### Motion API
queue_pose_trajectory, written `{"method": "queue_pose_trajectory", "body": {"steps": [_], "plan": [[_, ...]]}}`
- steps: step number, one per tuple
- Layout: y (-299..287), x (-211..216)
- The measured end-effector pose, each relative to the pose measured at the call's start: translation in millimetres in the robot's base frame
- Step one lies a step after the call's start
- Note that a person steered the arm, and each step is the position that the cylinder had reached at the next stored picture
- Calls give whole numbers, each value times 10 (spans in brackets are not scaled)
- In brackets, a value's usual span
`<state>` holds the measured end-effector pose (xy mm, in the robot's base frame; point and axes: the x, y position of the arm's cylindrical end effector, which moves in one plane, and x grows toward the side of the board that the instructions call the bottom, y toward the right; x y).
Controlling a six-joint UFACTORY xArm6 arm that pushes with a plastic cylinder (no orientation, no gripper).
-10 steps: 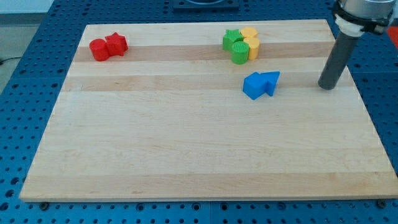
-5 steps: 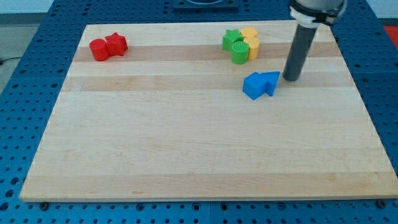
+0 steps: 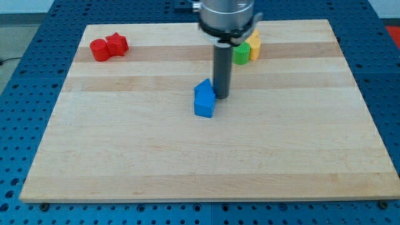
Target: Slide the blue triangle at the bottom of the red star
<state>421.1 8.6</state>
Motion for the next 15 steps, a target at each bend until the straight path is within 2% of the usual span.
{"method": "queue_pose_trajectory", "body": {"steps": [2,5,6,9,11,13,14,15], "plan": [[-244,0],[-1525,167],[-1531,436],[-2191,430],[-2237,430],[-1785,182],[-1766,-28],[-1408,138]]}}
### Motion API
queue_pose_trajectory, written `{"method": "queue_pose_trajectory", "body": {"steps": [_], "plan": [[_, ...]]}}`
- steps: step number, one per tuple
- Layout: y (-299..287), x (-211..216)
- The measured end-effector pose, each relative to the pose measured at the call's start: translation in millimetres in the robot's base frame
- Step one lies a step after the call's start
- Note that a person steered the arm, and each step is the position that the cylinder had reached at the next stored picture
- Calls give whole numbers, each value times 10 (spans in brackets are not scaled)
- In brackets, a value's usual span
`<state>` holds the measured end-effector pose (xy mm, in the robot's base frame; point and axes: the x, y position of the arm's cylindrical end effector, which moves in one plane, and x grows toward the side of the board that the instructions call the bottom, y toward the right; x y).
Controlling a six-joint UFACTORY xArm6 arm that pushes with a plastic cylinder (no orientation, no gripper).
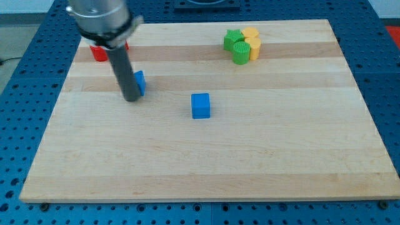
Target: Slide the blue triangle at the bottom of the red star
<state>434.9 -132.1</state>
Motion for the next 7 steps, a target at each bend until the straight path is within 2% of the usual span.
{"method": "queue_pose_trajectory", "body": {"steps": [1,5,6,7], "plan": [[169,109],[-79,-470],[-235,-708],[-643,-1002]]}}
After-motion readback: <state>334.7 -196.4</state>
